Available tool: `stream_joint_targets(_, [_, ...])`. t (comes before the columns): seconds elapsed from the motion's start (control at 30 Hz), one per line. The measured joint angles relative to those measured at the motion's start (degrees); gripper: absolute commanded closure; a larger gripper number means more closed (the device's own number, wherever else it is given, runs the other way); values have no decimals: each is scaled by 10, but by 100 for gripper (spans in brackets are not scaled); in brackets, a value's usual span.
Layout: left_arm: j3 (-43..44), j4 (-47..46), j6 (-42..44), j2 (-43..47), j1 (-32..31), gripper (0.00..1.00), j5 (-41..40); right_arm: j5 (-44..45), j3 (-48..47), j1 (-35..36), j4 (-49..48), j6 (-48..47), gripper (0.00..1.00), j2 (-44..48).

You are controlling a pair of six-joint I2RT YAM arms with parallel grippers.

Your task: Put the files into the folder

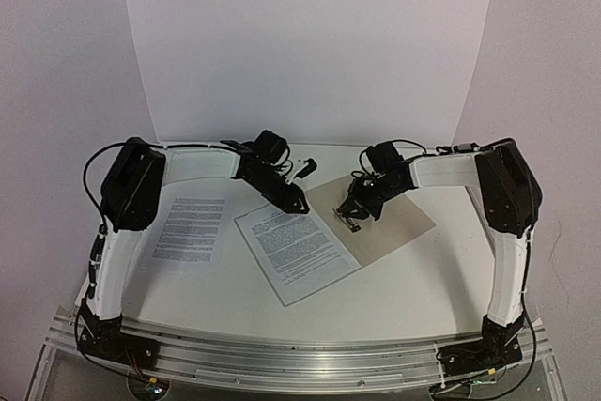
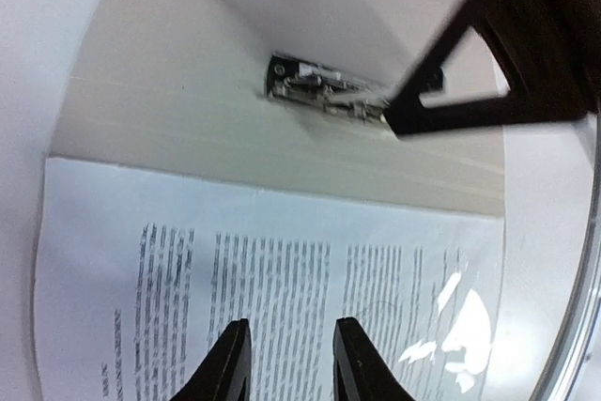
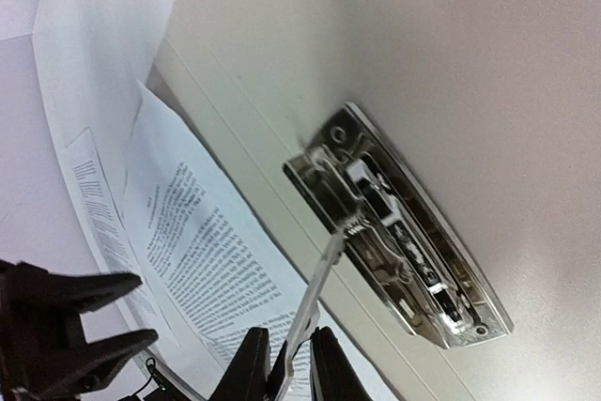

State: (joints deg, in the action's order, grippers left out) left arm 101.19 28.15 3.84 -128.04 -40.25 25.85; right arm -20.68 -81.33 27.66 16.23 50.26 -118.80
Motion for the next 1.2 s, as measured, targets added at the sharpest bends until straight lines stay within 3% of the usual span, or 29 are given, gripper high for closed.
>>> stream_joint_targets(0.17, [-159, -39, 104, 119, 1, 69, 1, -7, -89, 0, 6, -11, 85, -52])
stream_joint_targets(0.33, [-220, -65, 162, 164, -13, 66, 0, -21, -189, 0, 0, -19, 86, -132])
stream_joint_targets(0.53, [-273, -83, 221, 170, -17, 53, -6, -19, -237, 0, 7, -22, 86, -158])
stream_joint_targets(0.63, [-286, -83, 241, 170, -17, 37, -21, -14, -265, 0, 9, -27, 86, -160])
stream_joint_targets(0.8, [-236, -92, 213, 157, -7, 21, -38, -7, -303, 0, 1, -29, 86, -169])
stream_joint_targets(1.03, [-94, -187, 165, 72, 7, 18, -67, -6, -337, 1, 4, -22, 87, -204])
stream_joint_targets(1.2, [-84, -253, 210, 7, -3, 16, -82, 9, -348, 1, 6, -20, 81, -214])
